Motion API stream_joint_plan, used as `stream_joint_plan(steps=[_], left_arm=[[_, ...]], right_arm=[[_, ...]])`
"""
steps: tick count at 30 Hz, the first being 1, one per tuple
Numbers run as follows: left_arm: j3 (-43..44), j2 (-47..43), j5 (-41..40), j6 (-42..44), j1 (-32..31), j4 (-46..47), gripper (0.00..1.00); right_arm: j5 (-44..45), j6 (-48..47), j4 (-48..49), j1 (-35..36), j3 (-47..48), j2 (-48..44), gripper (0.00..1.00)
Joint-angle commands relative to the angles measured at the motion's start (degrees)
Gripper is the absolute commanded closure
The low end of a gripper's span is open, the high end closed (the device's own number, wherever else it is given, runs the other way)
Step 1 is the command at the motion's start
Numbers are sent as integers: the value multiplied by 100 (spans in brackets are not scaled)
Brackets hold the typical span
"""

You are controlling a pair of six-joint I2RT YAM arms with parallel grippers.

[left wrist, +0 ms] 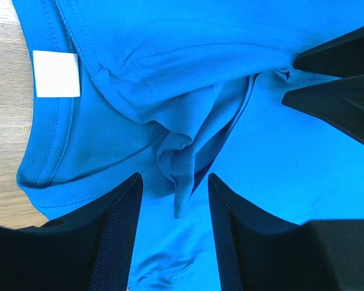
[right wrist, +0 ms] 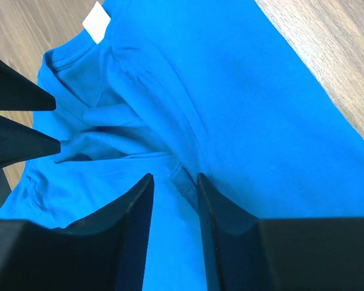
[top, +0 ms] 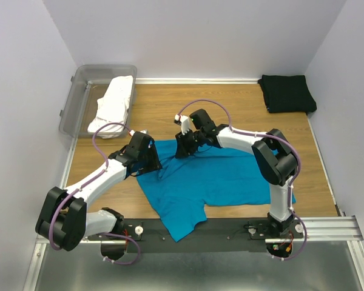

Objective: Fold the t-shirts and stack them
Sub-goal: Fold the tshirt

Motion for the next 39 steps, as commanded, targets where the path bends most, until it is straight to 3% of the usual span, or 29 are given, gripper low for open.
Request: stream_joint_plan(steps=[1,5,9,11,15,30,39], left_arm=[[-1,38,81,-61,-31,-55,45],[-1,47,64,-43,-31,-47,45],[-9,29,64,-43,-39,-55,45],[-1,3,72,-43,-39,-55,45],[8,-32,28,-26,-39,-91,45],[307,3,-341,-8,-31,-187,45],[307,170,19,62,-22,-214,45]], right_arm=[[-71,-87,76,62,41,64,59],[52,-96,76,62,-3,73,67],[245,-87,76,62,-21,73,69],[281,-78,67,62,-47,73,82],[298,-61,76,62,-117,20,98],[-281,378,6,141,-1321,-1351,99],[-229,546,-3,167,-2007,-2115,99]])
